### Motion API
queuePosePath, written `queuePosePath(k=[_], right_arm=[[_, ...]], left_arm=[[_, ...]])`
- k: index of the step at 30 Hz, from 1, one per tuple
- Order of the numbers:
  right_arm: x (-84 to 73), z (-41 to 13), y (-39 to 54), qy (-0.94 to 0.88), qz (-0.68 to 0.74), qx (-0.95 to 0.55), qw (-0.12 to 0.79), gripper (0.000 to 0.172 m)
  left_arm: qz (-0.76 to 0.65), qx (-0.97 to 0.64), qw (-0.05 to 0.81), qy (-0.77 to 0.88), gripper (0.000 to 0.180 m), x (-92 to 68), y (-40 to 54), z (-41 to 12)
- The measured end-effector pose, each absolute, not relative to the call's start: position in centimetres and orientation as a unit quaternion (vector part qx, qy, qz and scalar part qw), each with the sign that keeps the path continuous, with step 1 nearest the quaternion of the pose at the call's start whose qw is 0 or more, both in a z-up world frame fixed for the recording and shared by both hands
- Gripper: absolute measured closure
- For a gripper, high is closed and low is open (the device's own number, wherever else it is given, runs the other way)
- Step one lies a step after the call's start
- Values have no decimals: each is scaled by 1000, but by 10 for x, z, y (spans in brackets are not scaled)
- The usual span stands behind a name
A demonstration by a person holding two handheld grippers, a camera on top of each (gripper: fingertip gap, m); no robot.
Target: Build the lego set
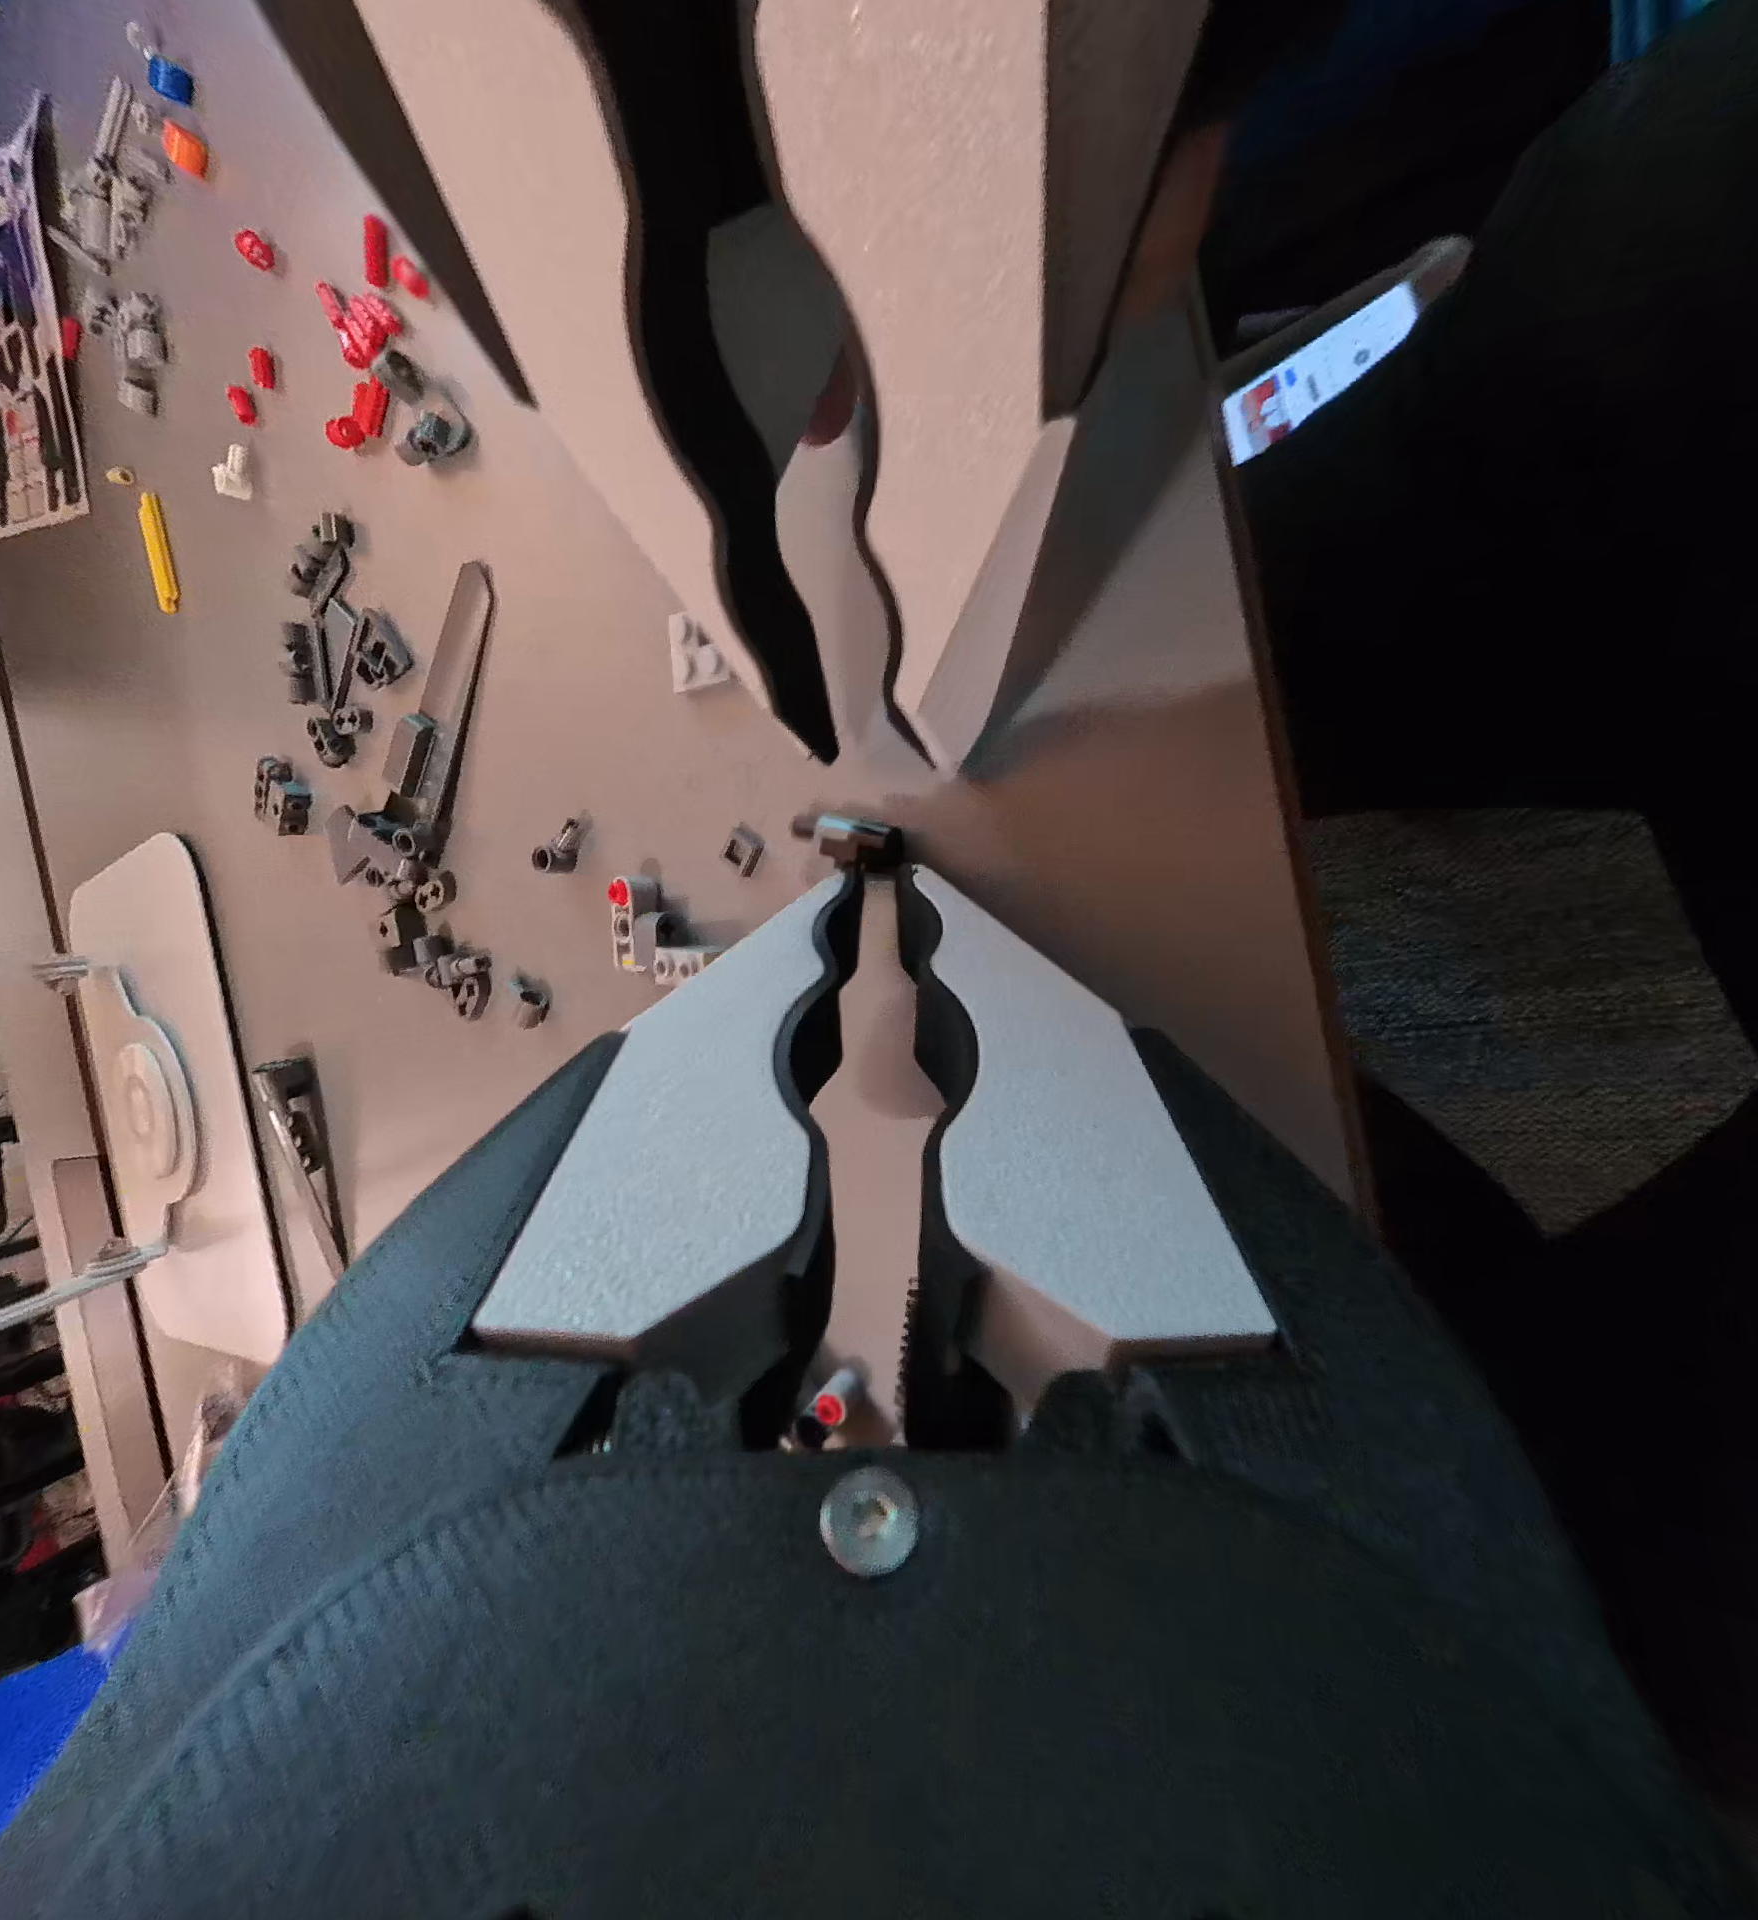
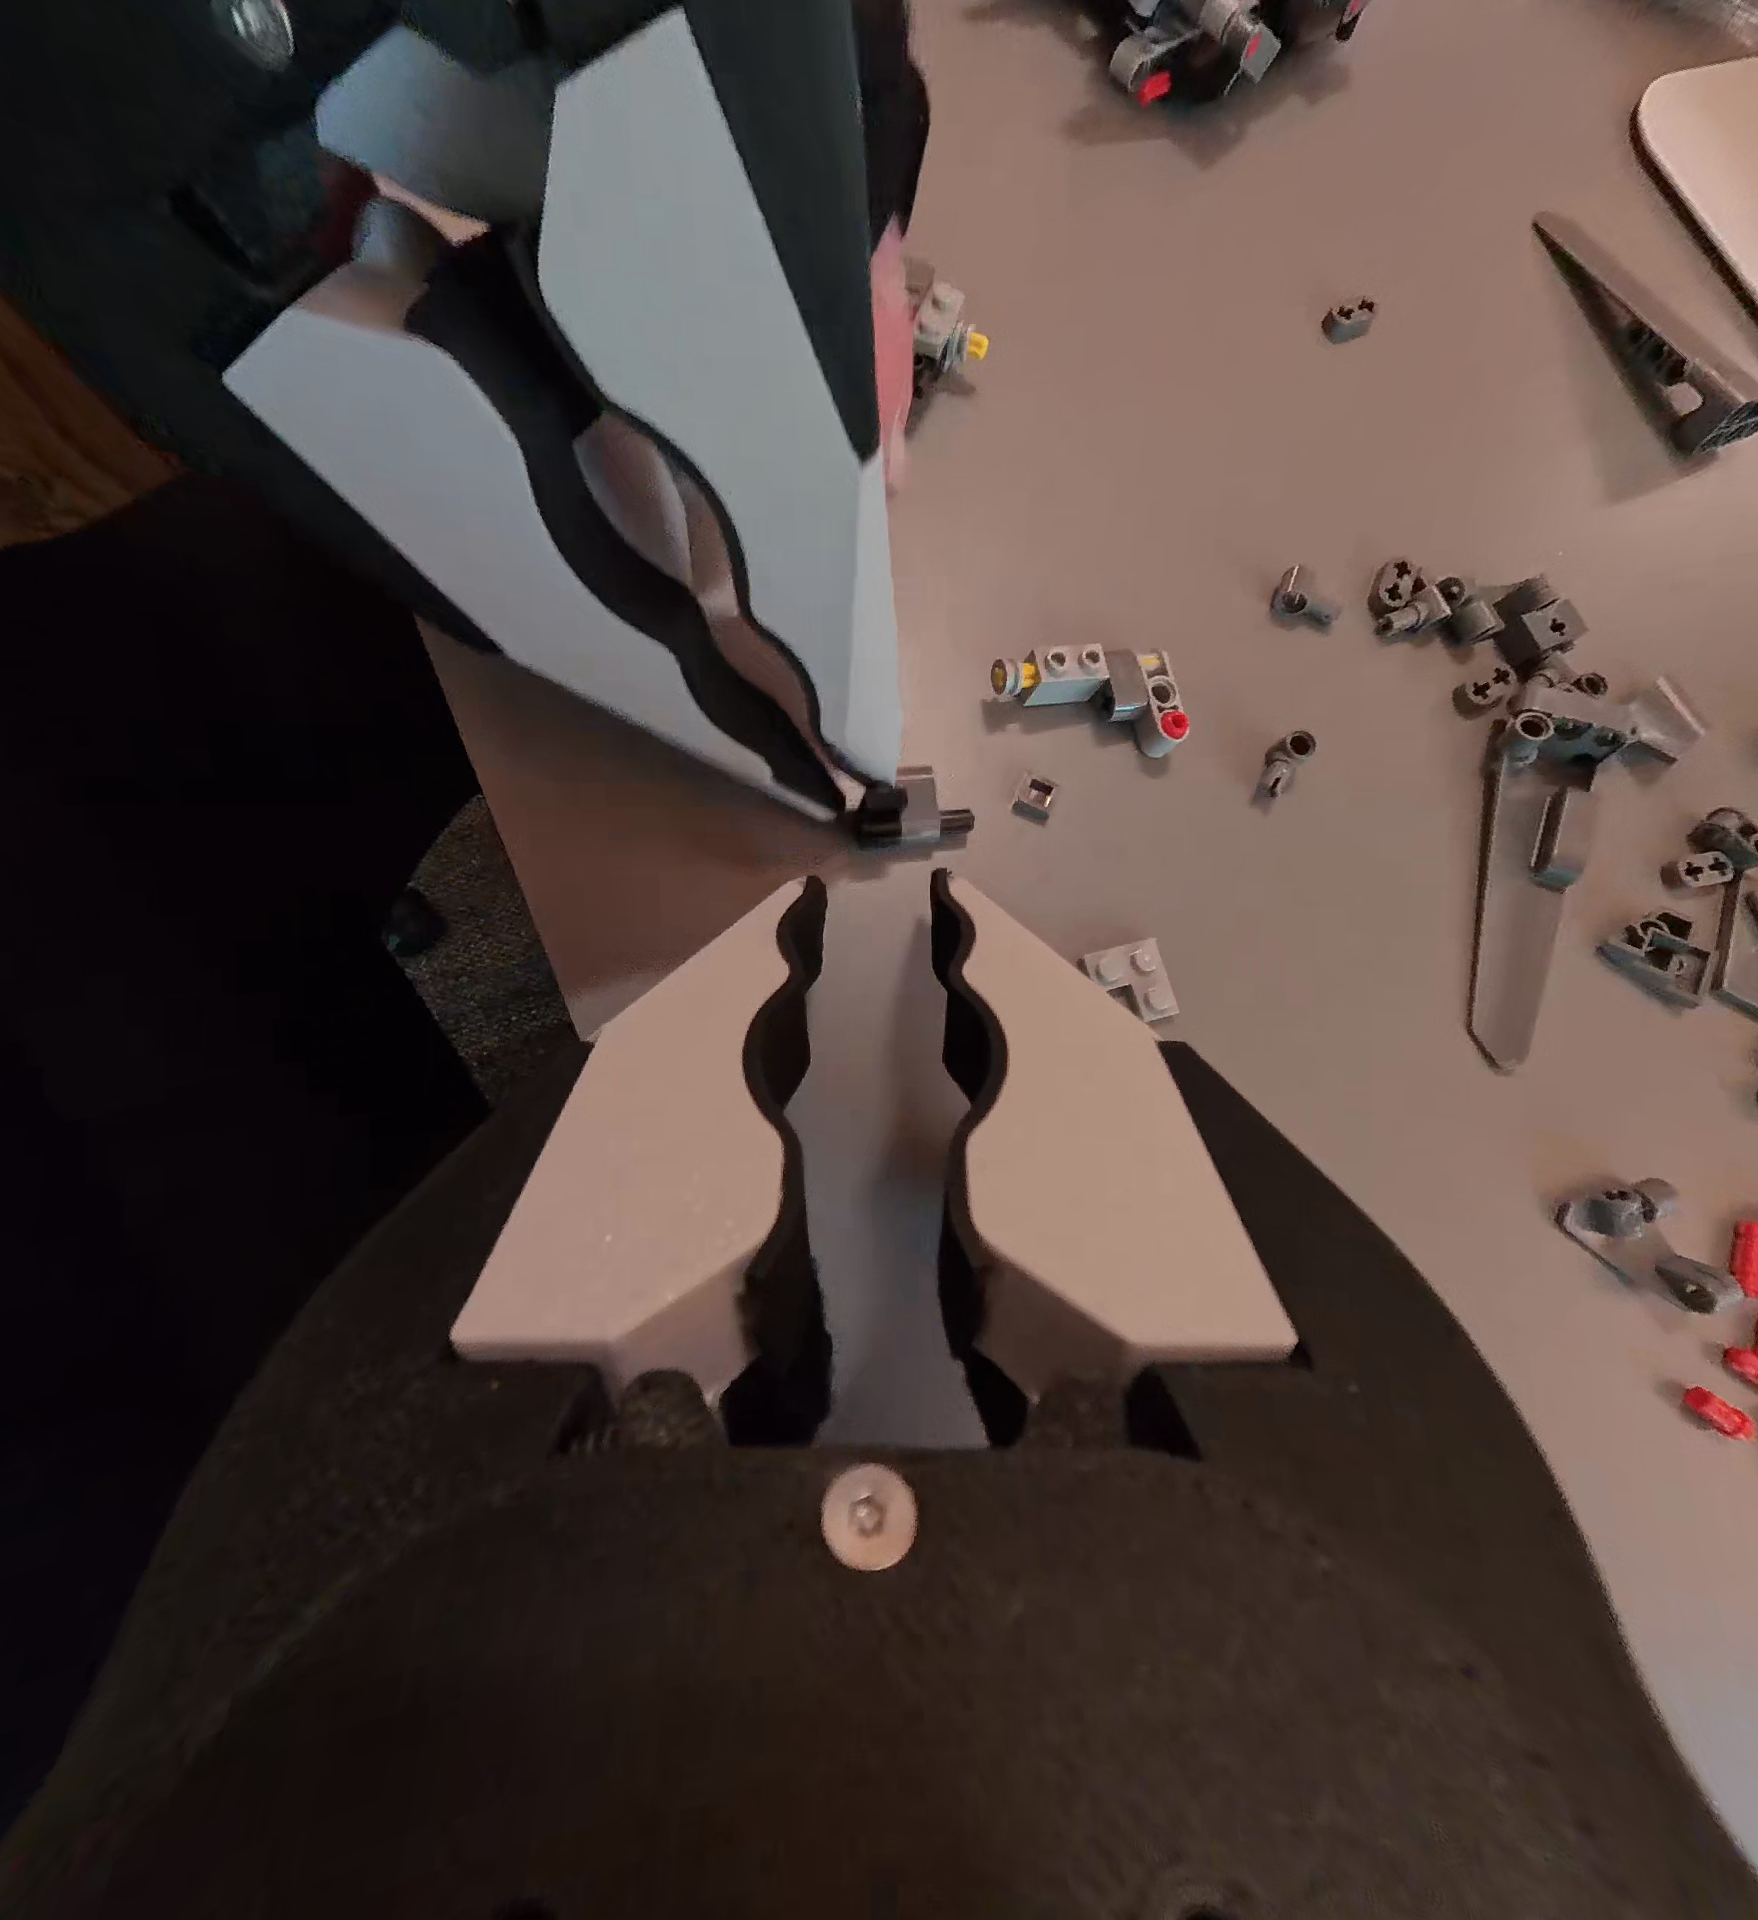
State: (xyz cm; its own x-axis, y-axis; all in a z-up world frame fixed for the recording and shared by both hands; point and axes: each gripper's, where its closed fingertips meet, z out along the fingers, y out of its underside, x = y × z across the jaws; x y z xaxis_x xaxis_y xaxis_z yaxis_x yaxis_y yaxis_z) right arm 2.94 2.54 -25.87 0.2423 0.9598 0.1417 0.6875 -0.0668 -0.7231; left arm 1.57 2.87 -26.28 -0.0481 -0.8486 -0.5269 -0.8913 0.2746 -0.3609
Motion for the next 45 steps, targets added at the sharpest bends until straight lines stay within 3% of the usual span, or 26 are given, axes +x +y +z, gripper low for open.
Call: queuePosePath(k=[14, 20, 27, 32, 40, 45], right_arm=[[14, -250, 28, -642, 219, -650, 343, 156], [12, -252, 31, -644, 220, -650, 339, 167], [14, -251, 30, -649, 220, -649, 331, 158], [14, -257, 31, -658, 215, -647, 318, 165], [15, -257, 30, -657, 228, -642, 322, 167], [16, -255, 27, -651, 246, -641, 323, 166]], left_arm=[[68, -623, 373, 684, 172, -12, 47, -236], [52, -620, 375, 687, 153, -17, 65, -234], [0, -623, 334, 707, 132, -10, 72, -245], [-26, -631, 302, 714, 126, -7, 74, -254], [-42, -635, 291, 714, 123, 1, 76, -256], [-35, -640, 286, 713, 140, 2, 82, -258]])
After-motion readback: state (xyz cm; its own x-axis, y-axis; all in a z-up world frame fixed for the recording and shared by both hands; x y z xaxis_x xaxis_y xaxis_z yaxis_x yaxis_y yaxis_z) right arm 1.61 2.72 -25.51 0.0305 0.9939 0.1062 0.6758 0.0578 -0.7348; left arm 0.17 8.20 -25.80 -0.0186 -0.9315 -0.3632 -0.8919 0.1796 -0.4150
